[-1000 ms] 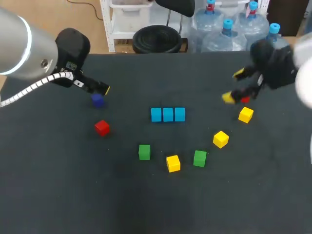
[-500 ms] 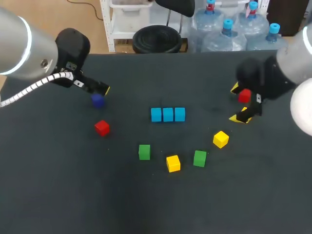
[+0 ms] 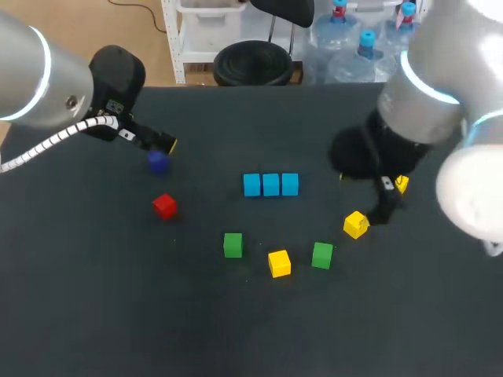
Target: Place the blue cubes, place green cubes on the blue cubes, place the yellow cubes on the green cubes, then place the red cubes on the yellow cubes, and place purple cube on the red cubes.
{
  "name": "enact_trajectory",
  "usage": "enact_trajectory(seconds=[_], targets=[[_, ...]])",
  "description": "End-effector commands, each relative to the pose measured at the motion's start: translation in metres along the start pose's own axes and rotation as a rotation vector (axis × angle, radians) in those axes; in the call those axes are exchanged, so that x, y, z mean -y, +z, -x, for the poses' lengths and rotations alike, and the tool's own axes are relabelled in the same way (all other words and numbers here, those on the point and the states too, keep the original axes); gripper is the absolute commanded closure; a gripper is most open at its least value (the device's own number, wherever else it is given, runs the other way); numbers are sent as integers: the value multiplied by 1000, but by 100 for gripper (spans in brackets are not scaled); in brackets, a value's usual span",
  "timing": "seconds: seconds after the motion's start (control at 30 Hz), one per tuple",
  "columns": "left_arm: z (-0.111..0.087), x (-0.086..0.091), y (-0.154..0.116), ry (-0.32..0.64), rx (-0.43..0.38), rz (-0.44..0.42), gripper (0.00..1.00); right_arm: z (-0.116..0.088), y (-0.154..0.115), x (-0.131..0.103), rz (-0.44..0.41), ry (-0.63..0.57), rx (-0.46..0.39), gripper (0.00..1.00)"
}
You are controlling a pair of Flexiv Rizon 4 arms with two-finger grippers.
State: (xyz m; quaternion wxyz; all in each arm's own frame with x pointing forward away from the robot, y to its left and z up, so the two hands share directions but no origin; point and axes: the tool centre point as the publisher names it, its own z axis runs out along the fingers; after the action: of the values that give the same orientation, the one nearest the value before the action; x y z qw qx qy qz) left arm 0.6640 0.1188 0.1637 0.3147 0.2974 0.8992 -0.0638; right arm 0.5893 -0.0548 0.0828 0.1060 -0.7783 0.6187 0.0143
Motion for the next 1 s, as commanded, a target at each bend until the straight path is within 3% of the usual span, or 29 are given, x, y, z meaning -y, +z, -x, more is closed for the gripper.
enact_trajectory(seconds=[0.03, 0.47, 0.67, 1.0], targets=[[0, -1, 0, 0, 2, -3, 0, 10, -5, 2, 121, 21, 10, 0], [0, -1, 0, 0, 2, -3, 0, 27, 16, -10, 194, 247, 63, 0], [0, -1, 0, 0, 2, -3, 0, 41, 28, -19, 204, 273, 78, 0], [0, -1, 0, 0, 2, -3, 0, 51, 45, -34, 241, 325, 26, 0]])
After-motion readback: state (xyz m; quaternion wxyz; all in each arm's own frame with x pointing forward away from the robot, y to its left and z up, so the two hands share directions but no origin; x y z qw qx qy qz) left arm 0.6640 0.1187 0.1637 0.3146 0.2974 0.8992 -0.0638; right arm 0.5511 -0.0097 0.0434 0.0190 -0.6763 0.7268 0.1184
